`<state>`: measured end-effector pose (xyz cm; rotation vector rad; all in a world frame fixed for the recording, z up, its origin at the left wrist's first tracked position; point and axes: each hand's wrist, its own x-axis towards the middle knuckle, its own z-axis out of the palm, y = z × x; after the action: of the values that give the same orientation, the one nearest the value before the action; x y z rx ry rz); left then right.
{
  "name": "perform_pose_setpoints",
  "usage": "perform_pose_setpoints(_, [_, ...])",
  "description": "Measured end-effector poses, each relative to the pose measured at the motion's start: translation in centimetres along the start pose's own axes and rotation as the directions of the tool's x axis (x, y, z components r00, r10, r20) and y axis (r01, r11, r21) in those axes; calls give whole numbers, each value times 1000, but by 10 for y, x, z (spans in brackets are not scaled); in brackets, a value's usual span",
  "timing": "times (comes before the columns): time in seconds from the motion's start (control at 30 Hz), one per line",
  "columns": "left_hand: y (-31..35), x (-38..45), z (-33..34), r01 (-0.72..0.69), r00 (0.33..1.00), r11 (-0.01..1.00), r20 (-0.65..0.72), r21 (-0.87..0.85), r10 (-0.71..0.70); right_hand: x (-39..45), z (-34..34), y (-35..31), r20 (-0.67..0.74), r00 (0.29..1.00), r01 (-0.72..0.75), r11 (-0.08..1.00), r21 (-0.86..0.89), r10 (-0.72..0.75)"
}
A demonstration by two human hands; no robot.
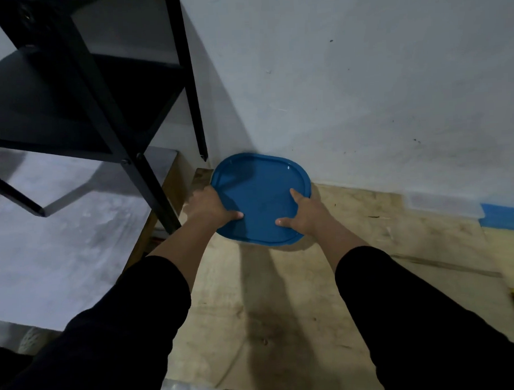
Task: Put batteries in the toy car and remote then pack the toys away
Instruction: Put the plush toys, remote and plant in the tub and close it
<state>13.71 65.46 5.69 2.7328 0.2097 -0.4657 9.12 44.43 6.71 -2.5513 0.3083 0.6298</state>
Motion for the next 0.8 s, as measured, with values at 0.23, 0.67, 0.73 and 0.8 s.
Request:
perform_pose_setpoints(0.23, [-3,-6,3,-48,991,977,-135,-210,20,2,7,-7,-30,997,-65,998,-1,65])
perform_pose_setpoints(0.67, [-11,1,9,-40,989,936,-147,-350,-12,14,7,-12,-8,993,-118,990,-76,118])
perform_pose_setpoints(0.73, [-10,-4,12,-84,985,920,-169,-383,20,16,11,-12,-29,992,-123,987,-101,121])
perform_pose_setpoints(0.8, [-10,-10,17,-132,982,905,-180,-405,63,16,13,-11,-35,992,-121,988,-91,118])
